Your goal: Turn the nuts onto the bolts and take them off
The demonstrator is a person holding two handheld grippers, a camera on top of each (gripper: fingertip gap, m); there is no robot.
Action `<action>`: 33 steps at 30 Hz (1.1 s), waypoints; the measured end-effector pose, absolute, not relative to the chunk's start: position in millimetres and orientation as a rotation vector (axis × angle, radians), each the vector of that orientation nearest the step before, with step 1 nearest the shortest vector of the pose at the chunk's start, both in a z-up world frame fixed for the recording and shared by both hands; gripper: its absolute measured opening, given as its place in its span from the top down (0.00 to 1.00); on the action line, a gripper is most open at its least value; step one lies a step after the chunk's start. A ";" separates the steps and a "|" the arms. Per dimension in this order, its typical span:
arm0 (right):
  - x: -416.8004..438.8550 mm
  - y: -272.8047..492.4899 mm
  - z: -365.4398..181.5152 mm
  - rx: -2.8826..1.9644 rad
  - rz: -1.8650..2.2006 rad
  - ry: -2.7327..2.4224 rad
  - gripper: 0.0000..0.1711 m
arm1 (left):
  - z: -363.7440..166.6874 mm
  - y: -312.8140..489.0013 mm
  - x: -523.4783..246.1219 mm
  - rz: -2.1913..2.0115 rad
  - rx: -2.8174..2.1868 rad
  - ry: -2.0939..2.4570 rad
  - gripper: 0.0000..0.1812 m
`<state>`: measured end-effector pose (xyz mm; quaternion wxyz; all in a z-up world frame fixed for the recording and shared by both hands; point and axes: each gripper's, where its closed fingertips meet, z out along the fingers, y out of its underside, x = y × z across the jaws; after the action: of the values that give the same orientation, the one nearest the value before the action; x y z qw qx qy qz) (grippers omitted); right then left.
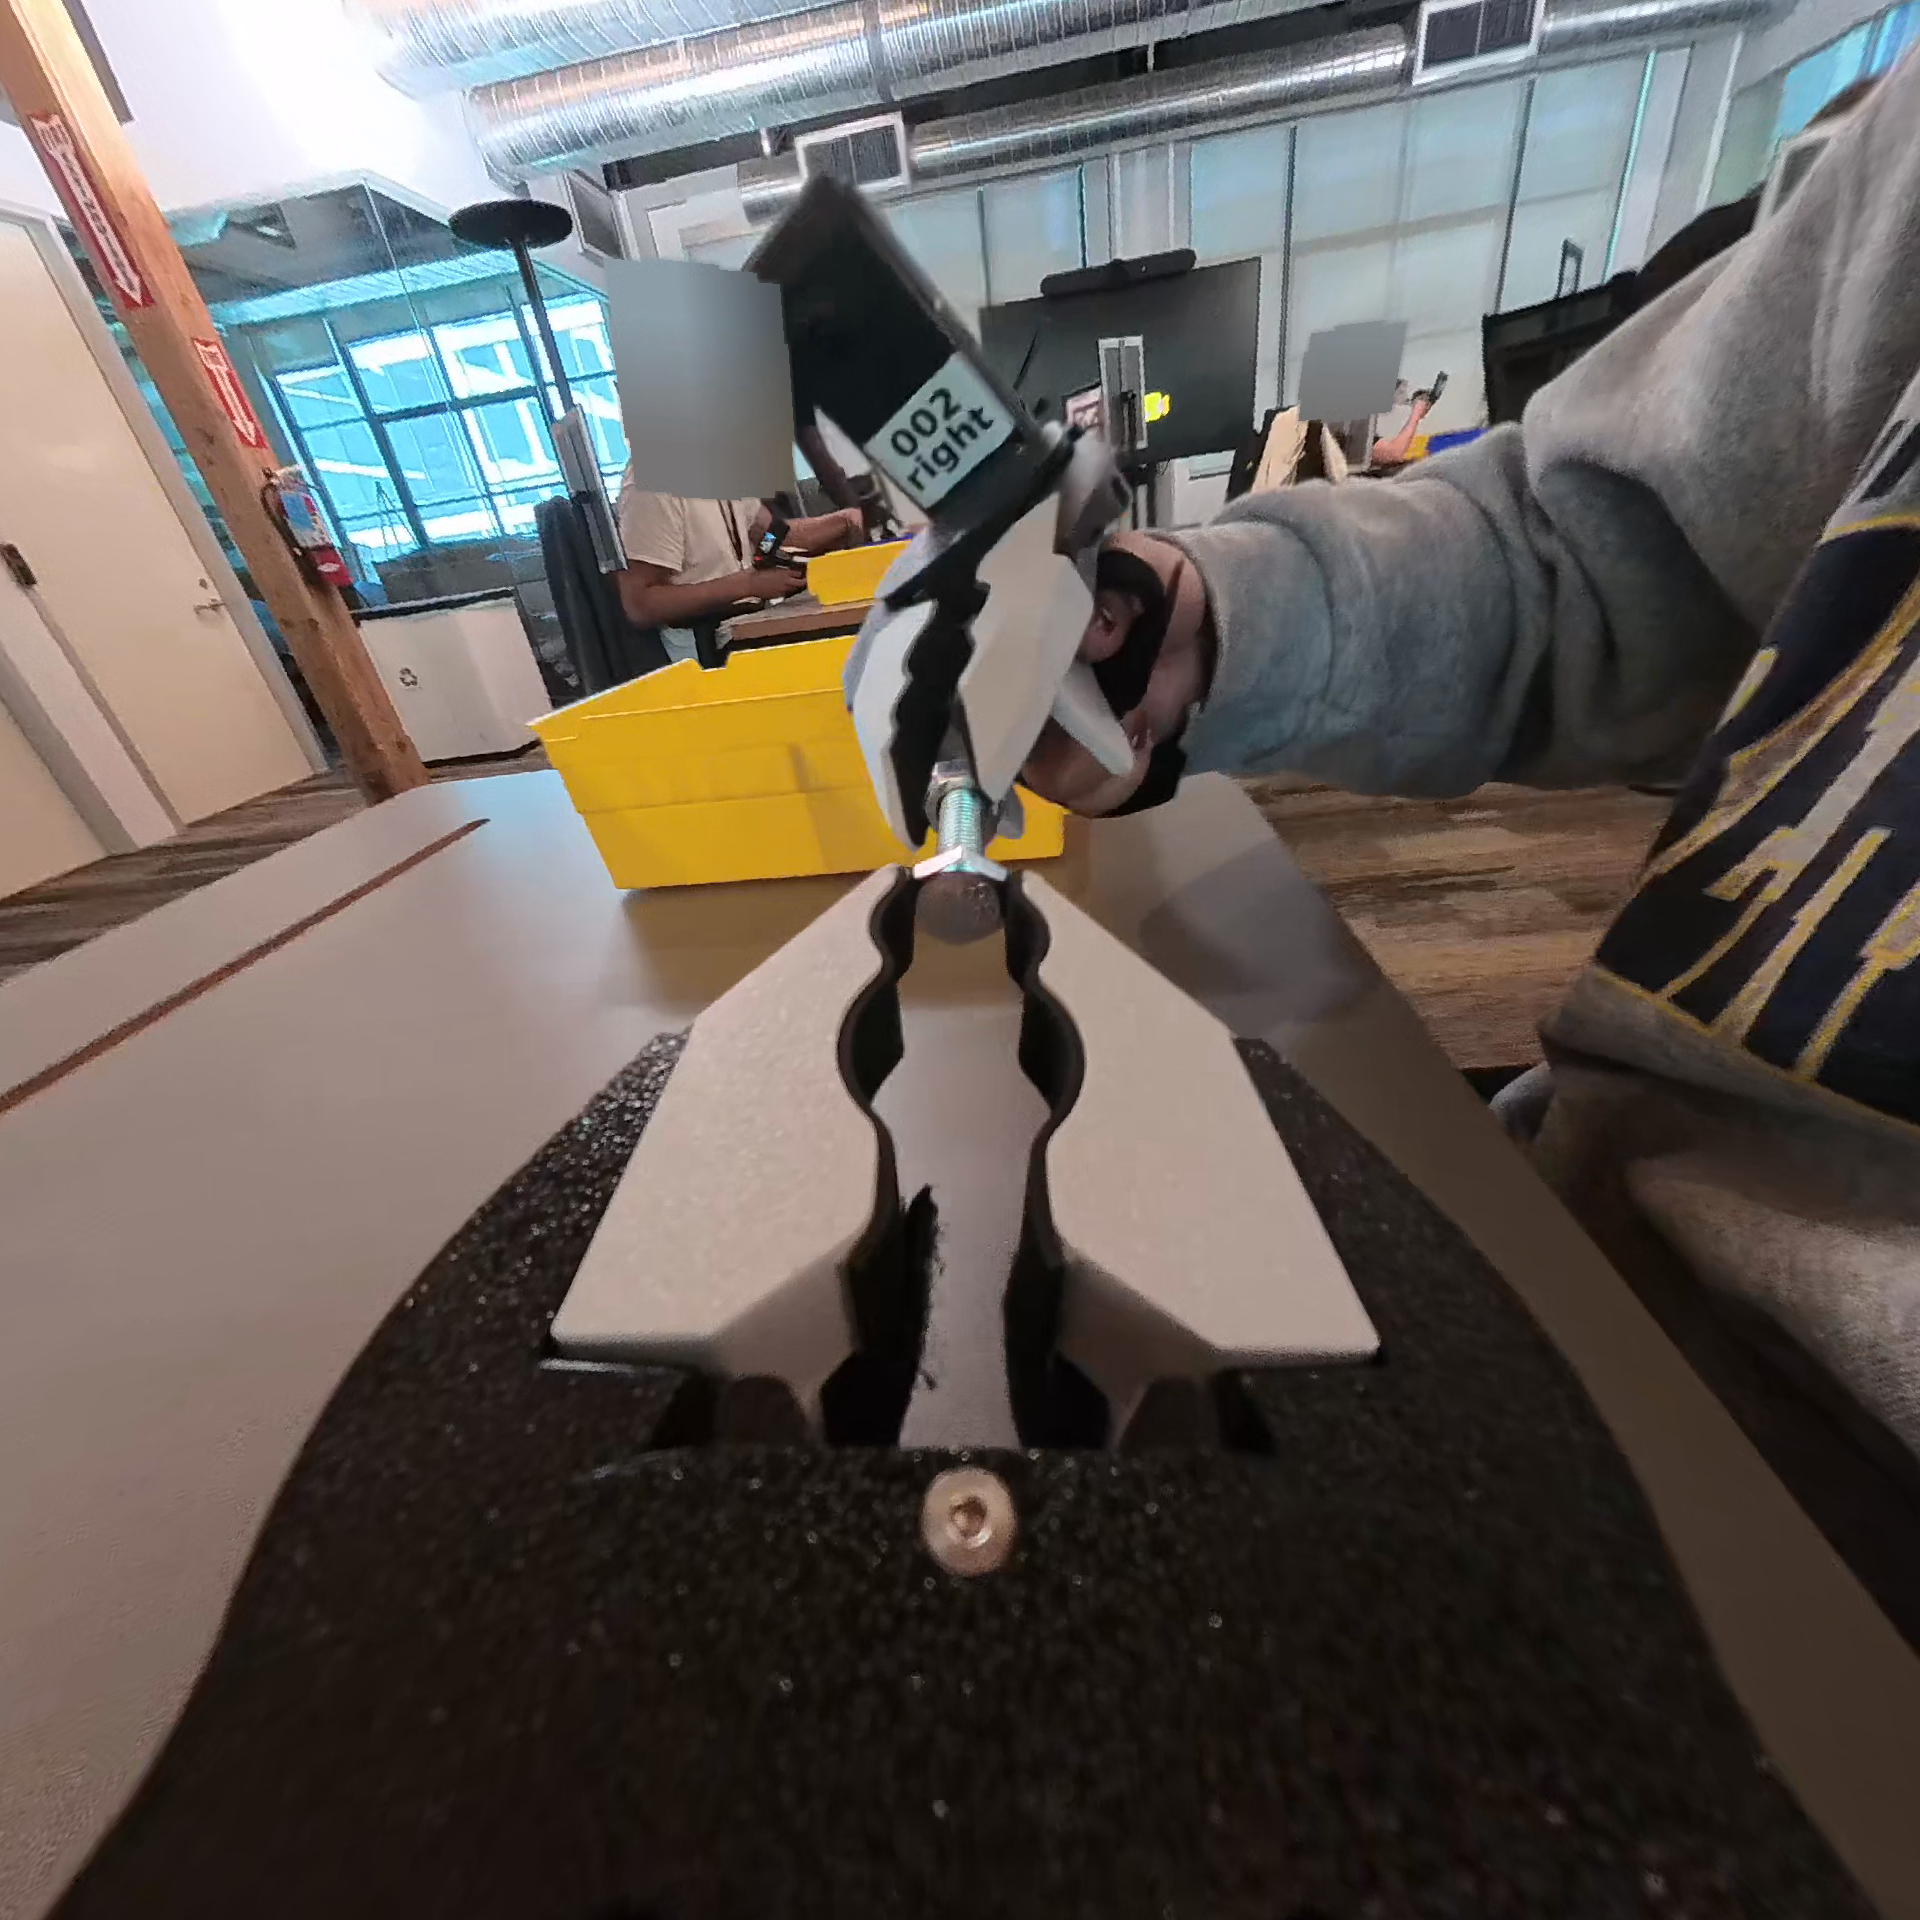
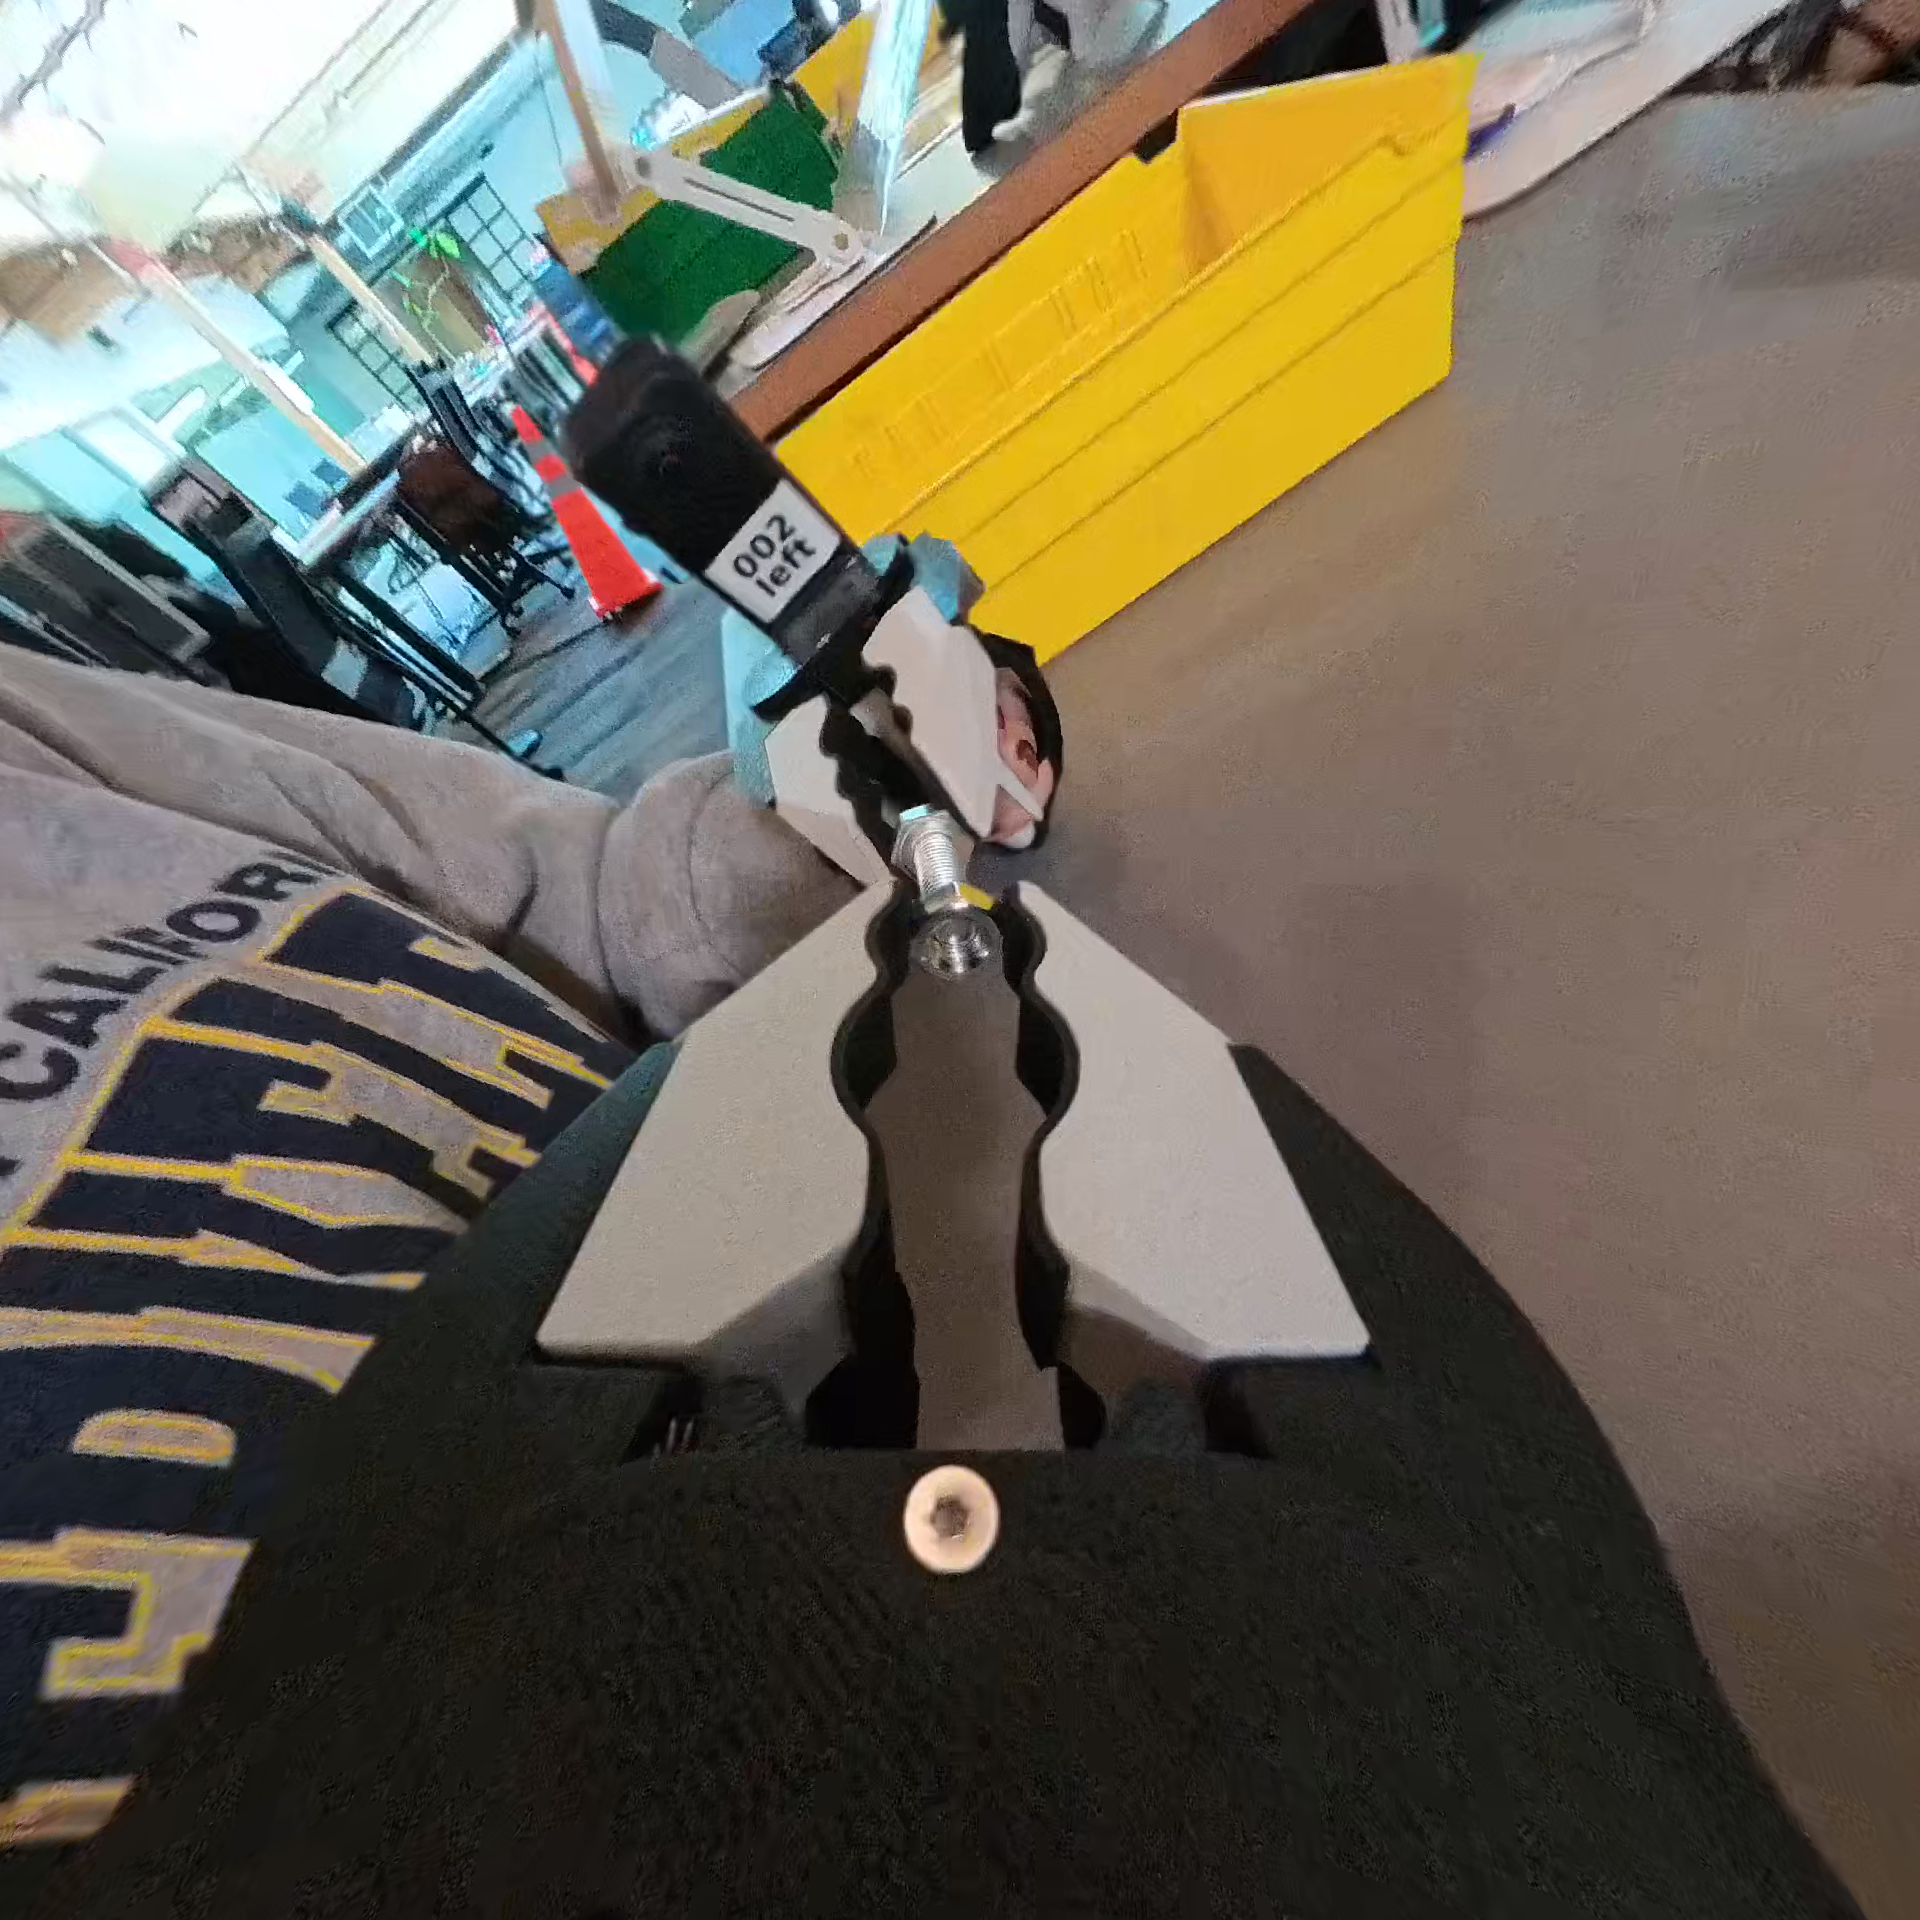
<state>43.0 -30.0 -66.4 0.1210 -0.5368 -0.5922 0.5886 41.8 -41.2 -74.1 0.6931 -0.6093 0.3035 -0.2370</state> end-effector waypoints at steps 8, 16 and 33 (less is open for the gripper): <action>51.5 -34.8 -64.5 -0.757 1.171 -1.931 0.91 | -69.7 -46.3 41.7 -0.813 -1.394 0.583 0.92; 69.6 18.7 -34.2 -0.784 0.868 -1.735 0.90 | -56.5 -40.1 15.3 -0.677 -1.322 0.463 0.92; 297.6 266.2 -167.6 -2.401 -0.002 -1.465 0.90 | -79.8 -23.1 20.2 -0.307 -1.453 0.557 0.92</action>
<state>297.6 266.2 -167.6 0.1638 -0.8420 -0.5140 -0.0006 20.2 -23.1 -79.8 0.7018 -0.6525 0.2504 -0.1380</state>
